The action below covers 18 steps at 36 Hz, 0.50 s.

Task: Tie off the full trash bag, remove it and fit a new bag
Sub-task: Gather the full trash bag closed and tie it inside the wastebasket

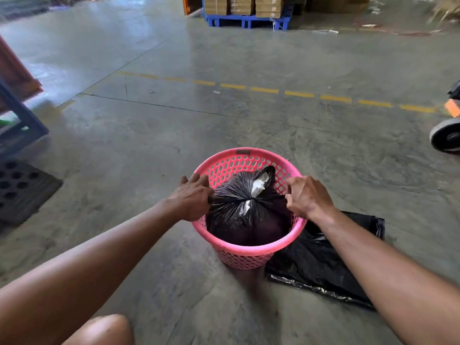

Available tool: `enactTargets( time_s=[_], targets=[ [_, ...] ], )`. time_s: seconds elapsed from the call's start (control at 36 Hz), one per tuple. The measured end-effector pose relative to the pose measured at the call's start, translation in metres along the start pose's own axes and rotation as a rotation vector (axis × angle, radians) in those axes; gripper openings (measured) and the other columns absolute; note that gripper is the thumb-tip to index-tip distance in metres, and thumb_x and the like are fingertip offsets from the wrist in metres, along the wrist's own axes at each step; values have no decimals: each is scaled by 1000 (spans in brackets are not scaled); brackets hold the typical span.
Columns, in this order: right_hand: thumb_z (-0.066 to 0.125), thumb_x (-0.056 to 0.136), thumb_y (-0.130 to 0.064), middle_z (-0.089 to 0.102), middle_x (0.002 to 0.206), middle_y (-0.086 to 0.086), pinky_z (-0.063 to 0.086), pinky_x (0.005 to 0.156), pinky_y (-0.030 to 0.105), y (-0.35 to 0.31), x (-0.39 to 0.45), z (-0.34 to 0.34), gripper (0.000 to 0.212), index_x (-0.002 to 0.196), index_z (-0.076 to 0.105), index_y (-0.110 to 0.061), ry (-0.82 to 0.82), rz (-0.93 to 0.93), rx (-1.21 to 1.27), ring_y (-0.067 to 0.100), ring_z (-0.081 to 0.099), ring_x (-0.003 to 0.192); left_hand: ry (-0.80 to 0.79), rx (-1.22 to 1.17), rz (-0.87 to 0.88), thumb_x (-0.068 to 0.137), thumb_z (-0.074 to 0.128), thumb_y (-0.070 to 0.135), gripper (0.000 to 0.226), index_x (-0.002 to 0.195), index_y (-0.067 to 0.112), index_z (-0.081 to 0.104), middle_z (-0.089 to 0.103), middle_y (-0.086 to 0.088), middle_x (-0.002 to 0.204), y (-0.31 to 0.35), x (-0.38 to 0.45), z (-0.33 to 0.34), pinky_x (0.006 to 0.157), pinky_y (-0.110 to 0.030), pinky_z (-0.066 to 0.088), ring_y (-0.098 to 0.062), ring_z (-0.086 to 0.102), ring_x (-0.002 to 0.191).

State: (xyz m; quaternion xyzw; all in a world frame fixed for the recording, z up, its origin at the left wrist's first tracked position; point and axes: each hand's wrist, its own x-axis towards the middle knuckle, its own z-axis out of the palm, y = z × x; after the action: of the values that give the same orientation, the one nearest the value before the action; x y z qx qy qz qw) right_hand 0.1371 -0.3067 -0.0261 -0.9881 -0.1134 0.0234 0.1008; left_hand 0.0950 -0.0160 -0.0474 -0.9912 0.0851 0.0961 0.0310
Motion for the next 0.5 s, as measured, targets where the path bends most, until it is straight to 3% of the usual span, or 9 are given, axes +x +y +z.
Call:
enactTargets(
  time_s=[0.11,0.17,0.19,0.28,0.33,0.39,0.44,0.5],
  targets=[
    [69,81,-24,77,93,12,58,80,37,3,2,-1,12,87,73,-15,45,24,124,36,72,90,136,-901,-29,94,41,56,60,99,7,75,68,-1,116,-9,6,-3,104,-44,48,-14,65,110],
    [69,81,-26,78,94,10,58,83,36,-2,0,-2,13,87,76,-18,33,29,160,33,73,92,117,-1215,-40,104,46,39,43,103,8,76,73,-3,113,4,9,-12,96,-34,51,0,67,99],
    [69,80,-27,78,94,10,58,83,36,-4,-1,-2,13,87,76,-18,34,34,176,33,73,92,95,-1336,-35,107,45,31,36,103,13,76,75,-6,117,14,9,-16,95,-28,51,1,67,103],
    [71,81,-30,78,92,6,58,82,36,-10,-5,-8,11,86,75,-21,83,47,210,32,73,91,70,-1643,-54,107,46,28,37,83,16,72,78,-13,105,42,13,-24,100,-33,53,-20,71,113],
    [72,83,-31,78,92,5,55,85,38,-14,-8,-13,11,86,73,-21,128,17,200,32,71,94,81,-1742,-90,105,51,27,35,78,13,66,75,-8,83,57,19,-24,92,-36,56,-23,75,92],
    [71,85,-31,76,95,5,51,91,42,-18,-10,-17,11,87,72,-20,166,-44,156,33,67,99,102,-1710,-72,103,56,21,25,86,10,70,69,1,71,69,27,-25,80,-30,54,-15,70,73],
    [70,86,-33,70,102,4,47,93,45,-21,-10,-18,13,90,70,-21,181,-92,104,33,61,104,78,-1576,-14,100,55,11,22,102,5,76,73,3,79,77,34,-28,70,-19,49,-8,61,65],
    [69,86,-33,62,109,3,45,93,45,-23,-8,-17,14,93,68,-21,207,-137,65,31,56,107,52,-1385,46,92,53,12,31,109,4,77,75,-6,91,82,39,-34,65,-17,47,-7,55,64]
  ],
)
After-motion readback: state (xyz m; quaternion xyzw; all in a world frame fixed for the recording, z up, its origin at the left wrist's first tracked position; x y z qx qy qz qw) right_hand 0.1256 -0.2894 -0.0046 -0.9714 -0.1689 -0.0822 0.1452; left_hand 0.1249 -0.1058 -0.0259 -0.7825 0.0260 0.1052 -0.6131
